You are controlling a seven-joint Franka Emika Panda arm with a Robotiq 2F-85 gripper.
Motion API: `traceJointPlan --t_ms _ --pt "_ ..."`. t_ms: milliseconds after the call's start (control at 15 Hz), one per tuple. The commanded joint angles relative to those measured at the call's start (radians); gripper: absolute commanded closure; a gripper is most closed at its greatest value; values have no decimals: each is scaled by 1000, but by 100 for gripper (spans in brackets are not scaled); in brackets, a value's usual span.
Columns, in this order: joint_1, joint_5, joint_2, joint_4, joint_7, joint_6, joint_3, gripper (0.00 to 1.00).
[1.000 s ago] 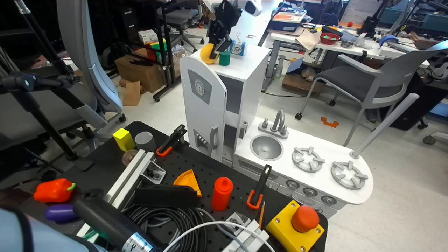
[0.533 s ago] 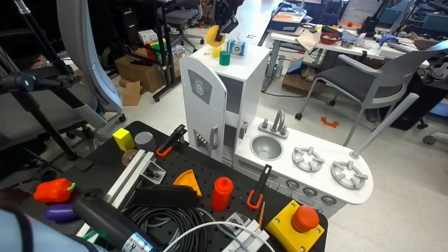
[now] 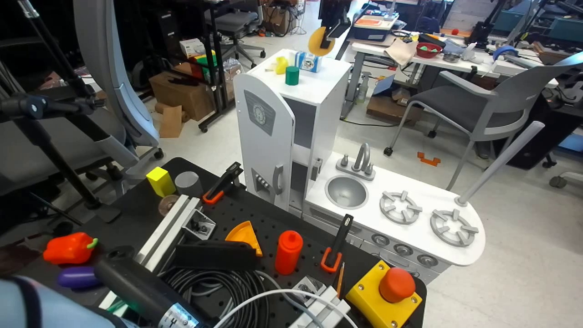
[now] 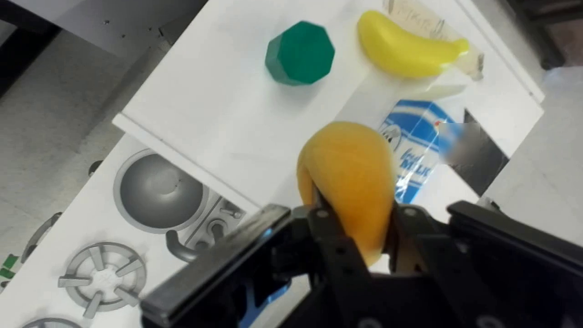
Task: Move the yellow plush toy to the right
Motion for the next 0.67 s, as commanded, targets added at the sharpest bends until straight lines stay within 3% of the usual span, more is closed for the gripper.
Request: traceJointPlan --t_ms 0,267,600 --pt "-25 -5 43 21 61 -18 -24 94" --pt "-54 17 113 52 88 -49 -16 94" --pt "-43 10 152 79 116 -35 -7 94"
